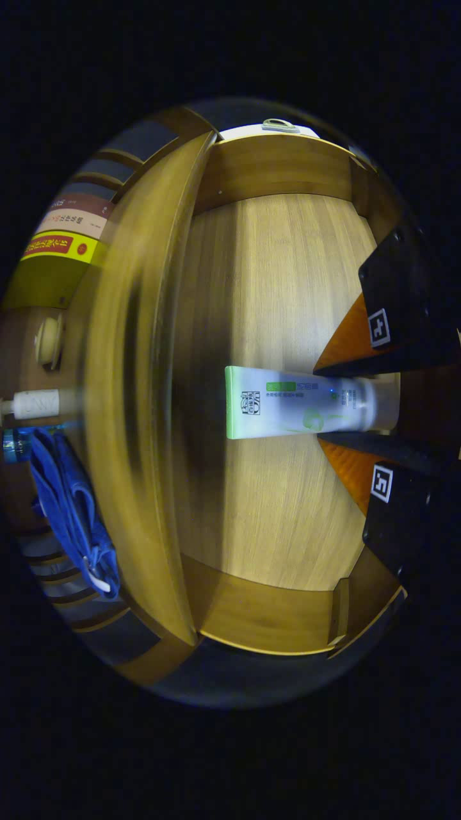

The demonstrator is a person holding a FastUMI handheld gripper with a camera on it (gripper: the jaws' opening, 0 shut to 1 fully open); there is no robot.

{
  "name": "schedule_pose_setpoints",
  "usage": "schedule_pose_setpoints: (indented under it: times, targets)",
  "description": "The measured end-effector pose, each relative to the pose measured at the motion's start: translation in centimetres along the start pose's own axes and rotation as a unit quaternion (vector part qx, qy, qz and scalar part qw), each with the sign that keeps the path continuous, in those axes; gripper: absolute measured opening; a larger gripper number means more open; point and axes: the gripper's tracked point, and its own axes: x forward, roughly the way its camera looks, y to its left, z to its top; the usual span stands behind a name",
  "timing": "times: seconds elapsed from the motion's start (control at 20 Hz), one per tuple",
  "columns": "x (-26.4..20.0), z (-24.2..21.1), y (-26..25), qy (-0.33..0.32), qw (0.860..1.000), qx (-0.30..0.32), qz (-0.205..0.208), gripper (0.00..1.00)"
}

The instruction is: Pull open the drawer, take out the items inside it, and place them on the countertop above the cabinet.

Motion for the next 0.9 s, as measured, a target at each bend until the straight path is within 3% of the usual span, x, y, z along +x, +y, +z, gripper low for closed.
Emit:
schedule_pose_setpoints:
  times: [0.05,0.9]
  targets:
    - [1.6,1.1,0.8,-0.008,1.0,0.0,0.002,0.53]
    - [-8.8,5.7,2.0,-0.158,0.987,0.017,0.035,0.52]
